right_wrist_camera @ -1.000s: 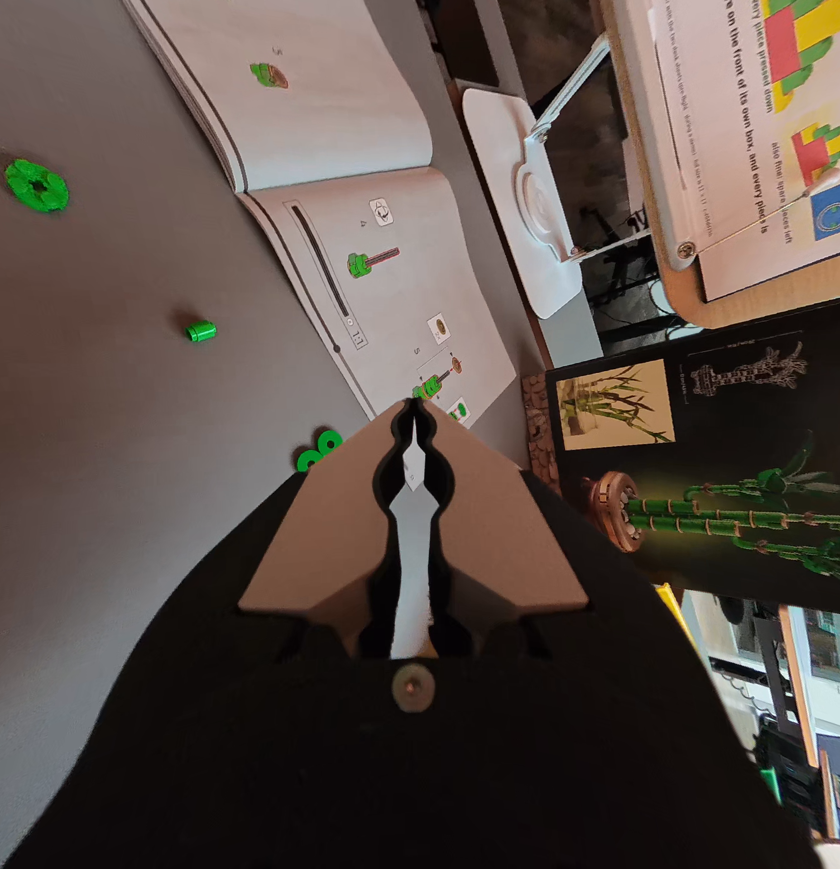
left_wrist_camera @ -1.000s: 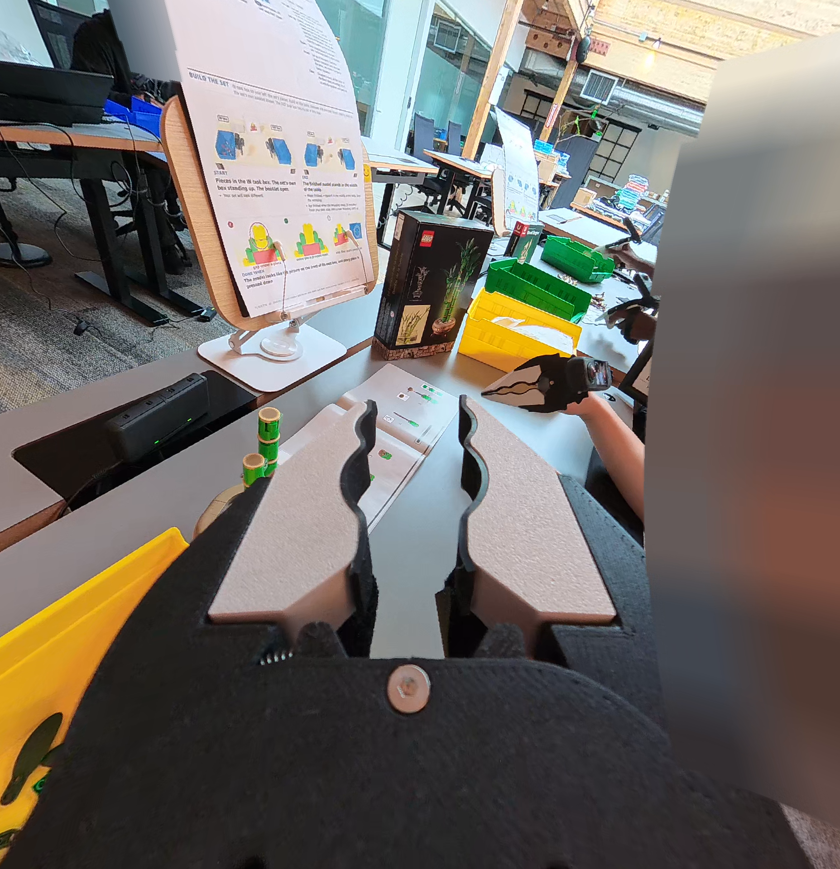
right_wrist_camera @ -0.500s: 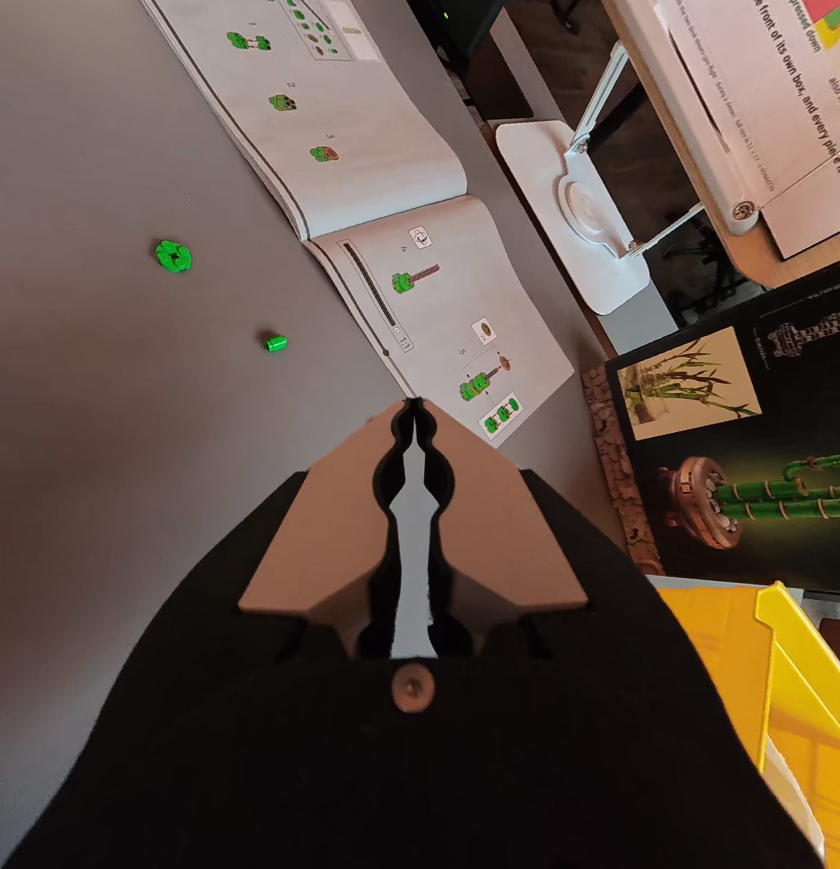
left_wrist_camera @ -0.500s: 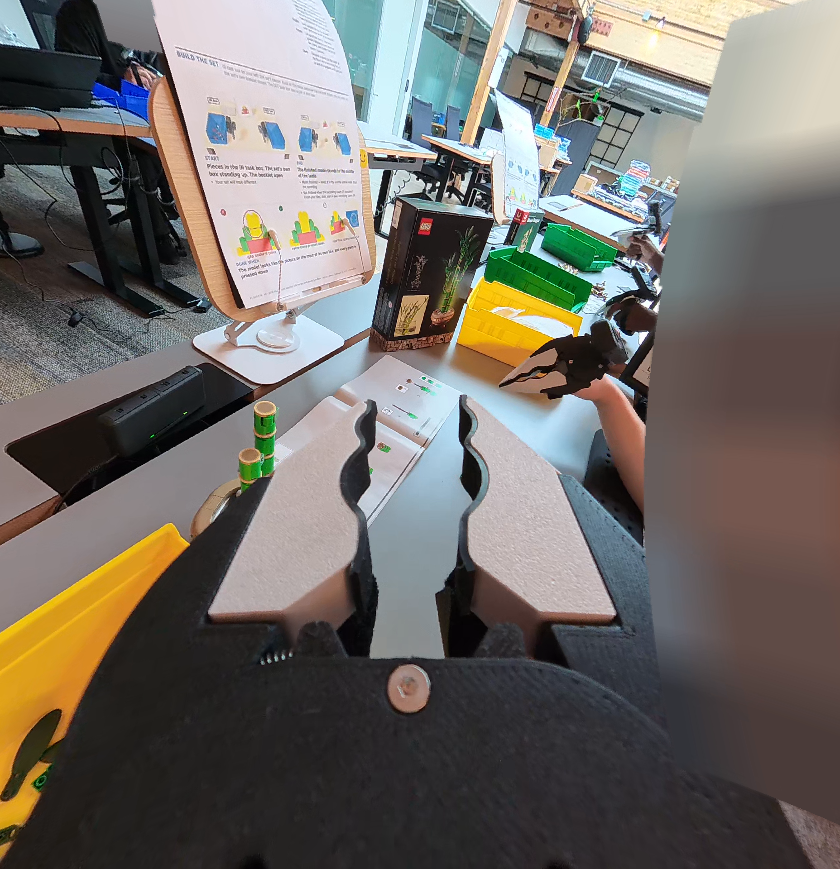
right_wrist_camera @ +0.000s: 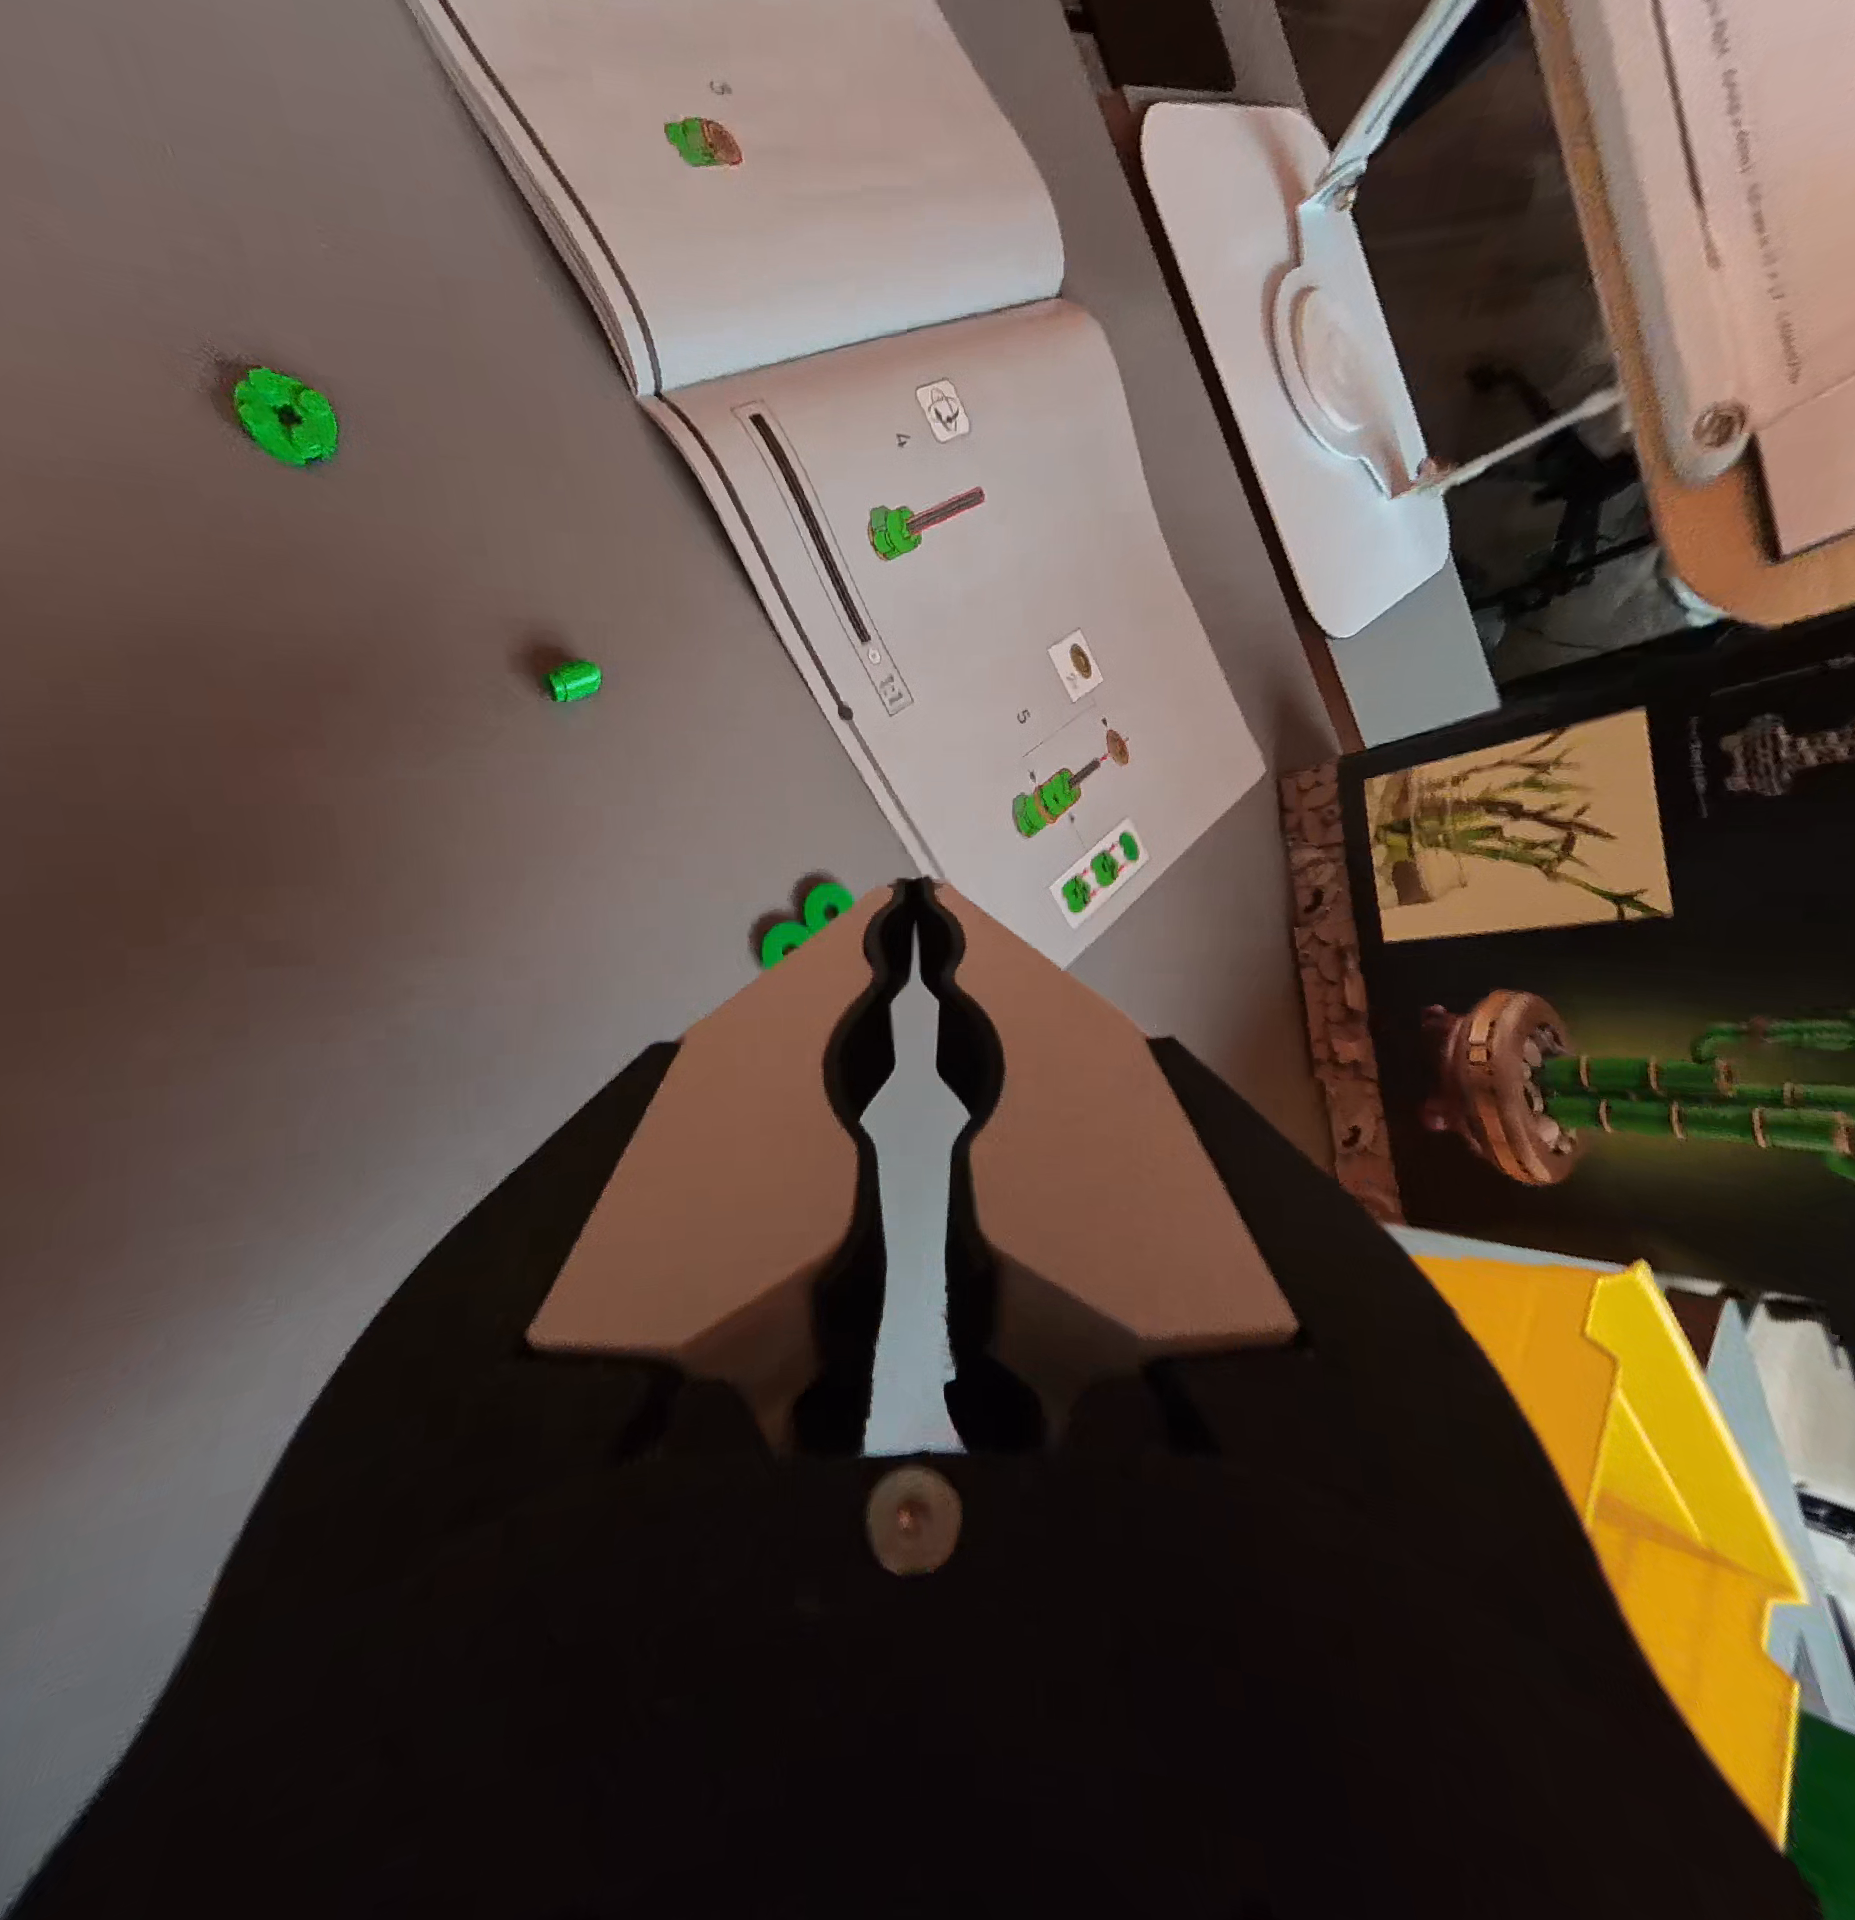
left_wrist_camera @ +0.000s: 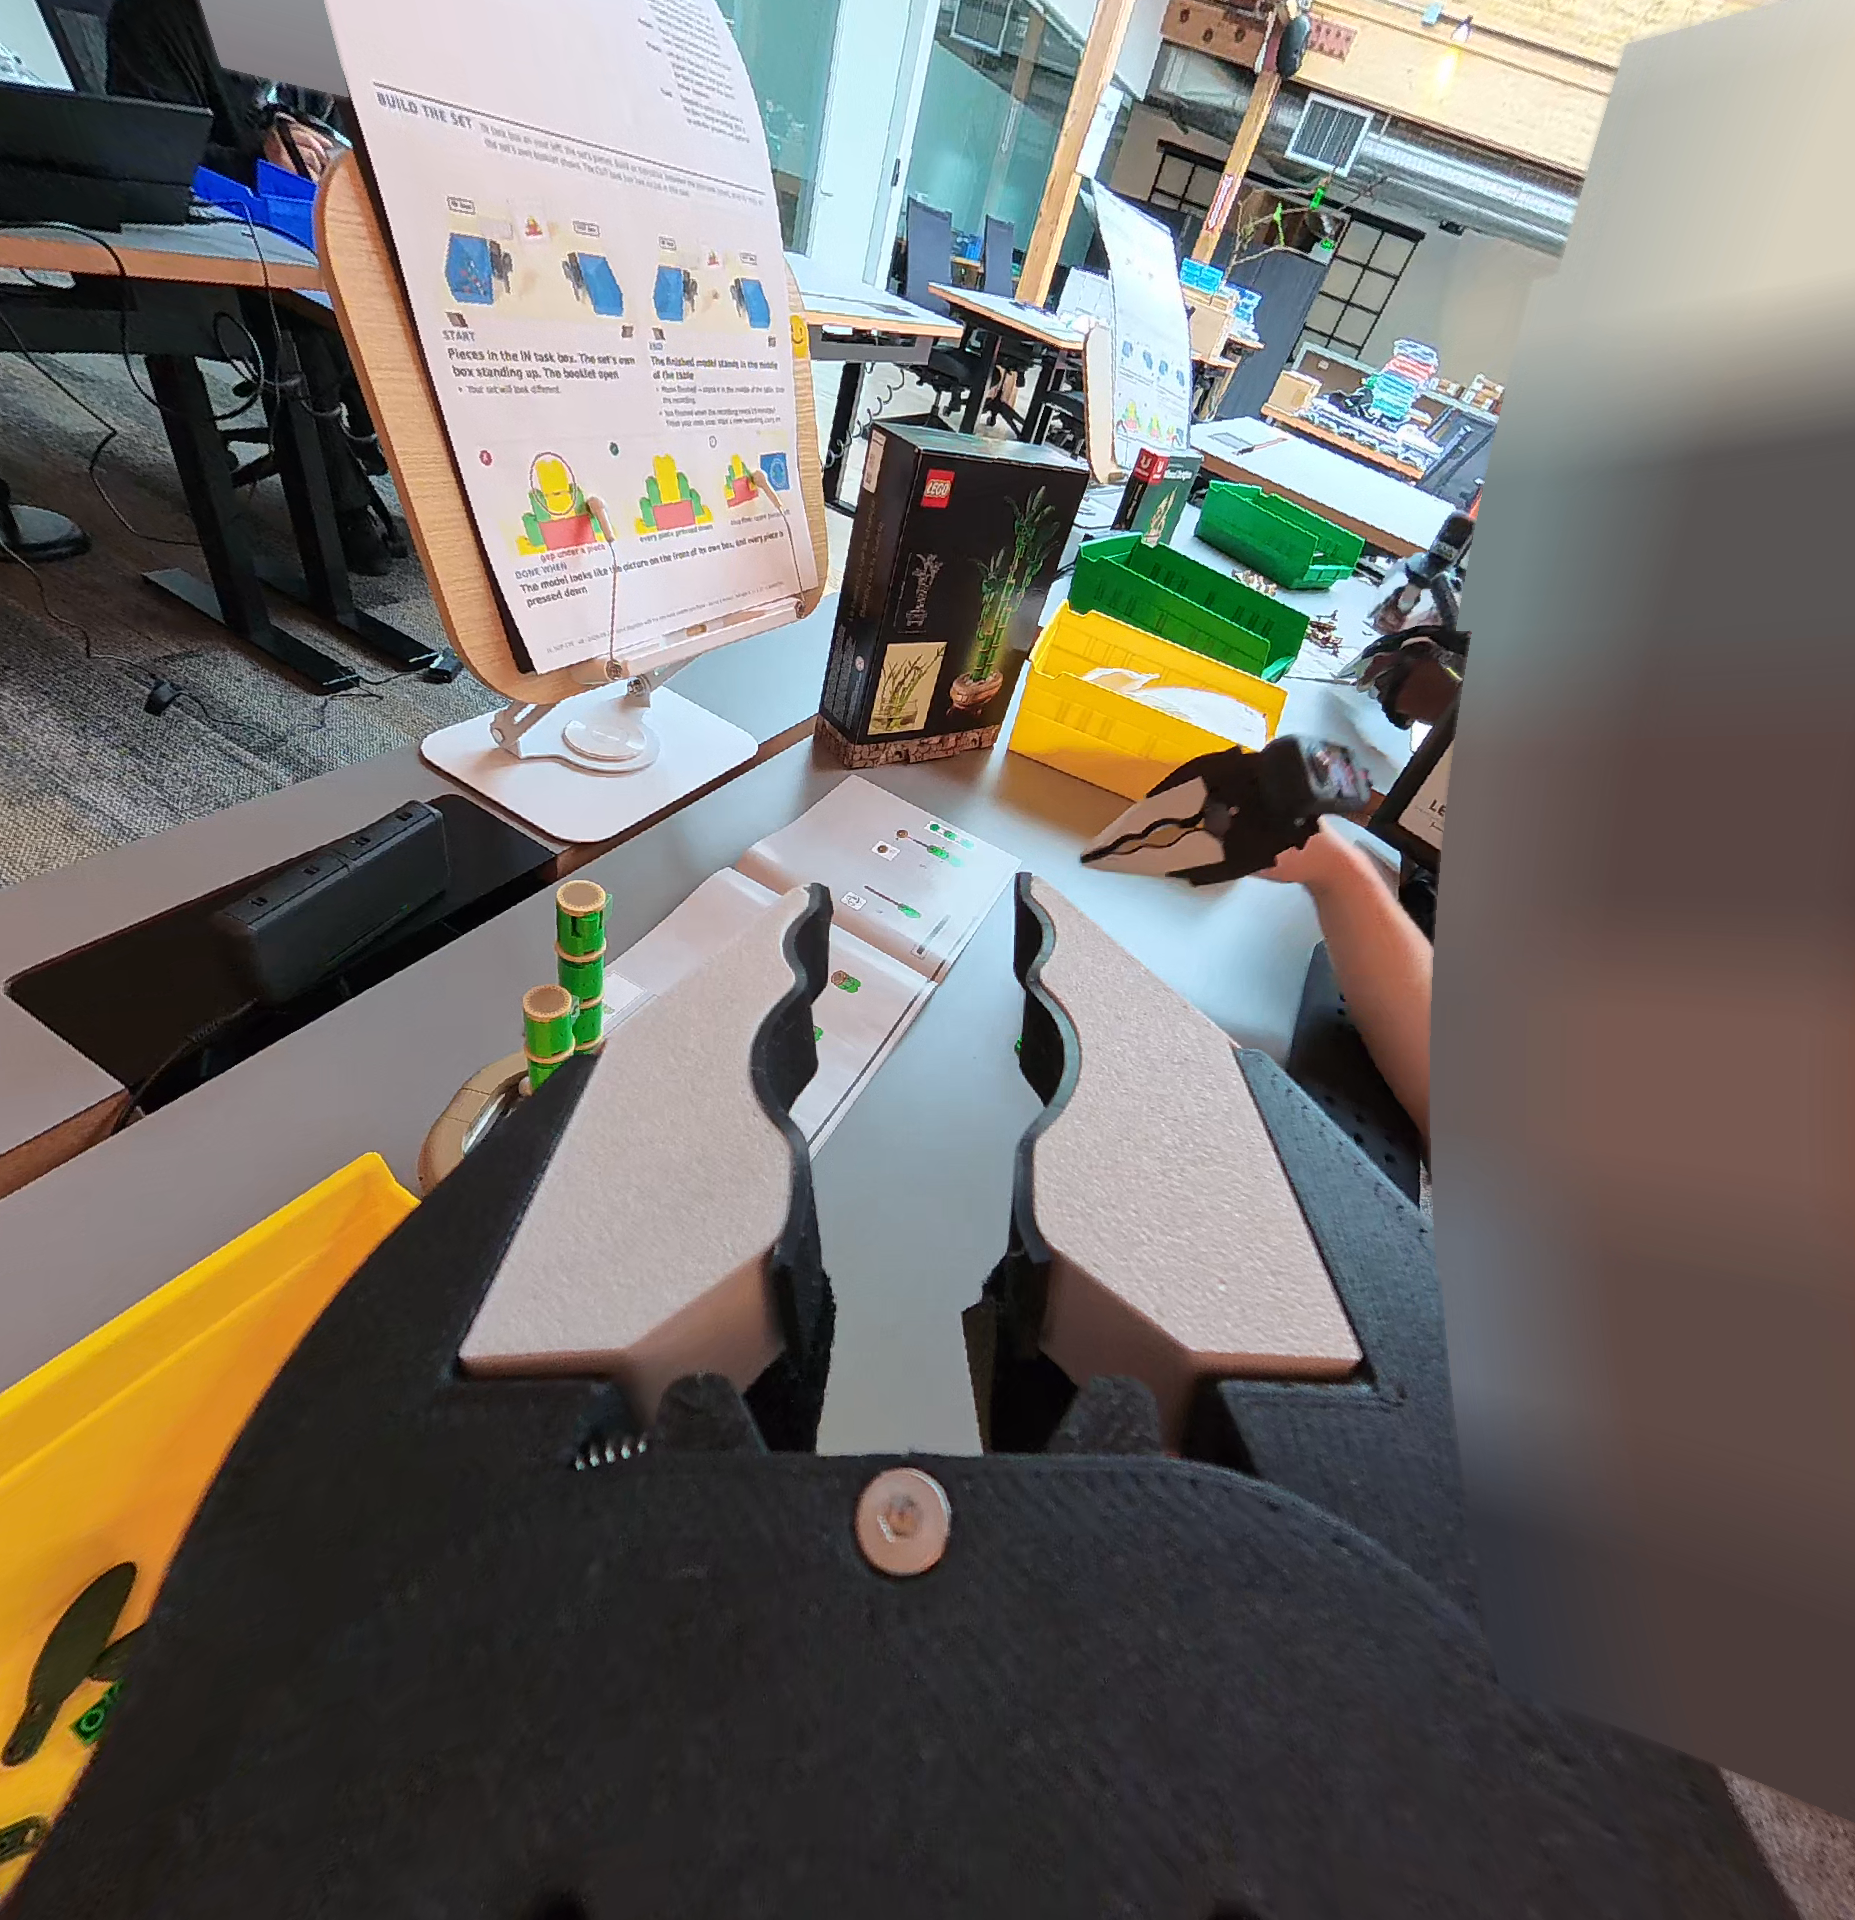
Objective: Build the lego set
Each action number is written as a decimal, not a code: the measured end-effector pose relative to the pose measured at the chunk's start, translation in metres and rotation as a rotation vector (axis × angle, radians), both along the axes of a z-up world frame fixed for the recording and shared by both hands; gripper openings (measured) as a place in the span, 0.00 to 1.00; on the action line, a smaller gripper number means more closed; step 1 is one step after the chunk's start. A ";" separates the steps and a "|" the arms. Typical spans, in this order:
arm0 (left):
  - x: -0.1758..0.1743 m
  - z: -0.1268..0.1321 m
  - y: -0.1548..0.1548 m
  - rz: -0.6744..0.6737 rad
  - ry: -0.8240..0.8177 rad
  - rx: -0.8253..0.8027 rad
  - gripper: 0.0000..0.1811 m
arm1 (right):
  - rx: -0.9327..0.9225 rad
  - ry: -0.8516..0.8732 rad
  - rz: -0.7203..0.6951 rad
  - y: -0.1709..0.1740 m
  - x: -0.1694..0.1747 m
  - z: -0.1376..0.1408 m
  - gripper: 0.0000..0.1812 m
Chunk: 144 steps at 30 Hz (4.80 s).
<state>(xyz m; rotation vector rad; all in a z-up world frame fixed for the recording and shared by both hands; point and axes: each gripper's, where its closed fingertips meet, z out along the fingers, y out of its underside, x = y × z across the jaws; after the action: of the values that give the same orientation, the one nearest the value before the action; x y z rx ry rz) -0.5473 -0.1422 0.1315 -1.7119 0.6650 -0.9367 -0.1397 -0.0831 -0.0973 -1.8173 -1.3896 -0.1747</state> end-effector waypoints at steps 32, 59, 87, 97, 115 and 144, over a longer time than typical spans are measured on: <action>-0.010 -0.010 0.003 0.056 0.055 -0.006 0.19 | -0.263 0.049 0.109 -0.031 -0.034 -0.031 0.00; -0.124 -0.217 0.002 -0.032 1.137 -0.417 0.22 | 0.102 0.379 0.286 -0.028 -0.193 0.029 0.14; -0.134 -0.288 0.005 -0.210 1.226 -0.605 0.12 | 0.159 0.315 0.272 -0.024 -0.169 0.036 0.12; -0.132 -0.292 0.010 -0.193 1.216 -0.636 0.13 | 0.181 0.320 0.256 -0.022 -0.160 0.043 0.12; -0.131 -0.297 0.012 -0.183 1.198 -0.691 0.08 | 0.180 0.264 0.281 -0.026 -0.163 0.036 0.12; -0.145 -0.212 0.014 0.075 1.119 -0.477 0.02 | 0.176 0.185 0.304 -0.028 -0.166 0.022 0.12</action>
<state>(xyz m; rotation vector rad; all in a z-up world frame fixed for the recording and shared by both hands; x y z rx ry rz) -0.6919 -0.1278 -0.0800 -2.6547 1.1169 0.0315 -0.3052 -0.1108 -0.0754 -1.4222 -1.4490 0.0292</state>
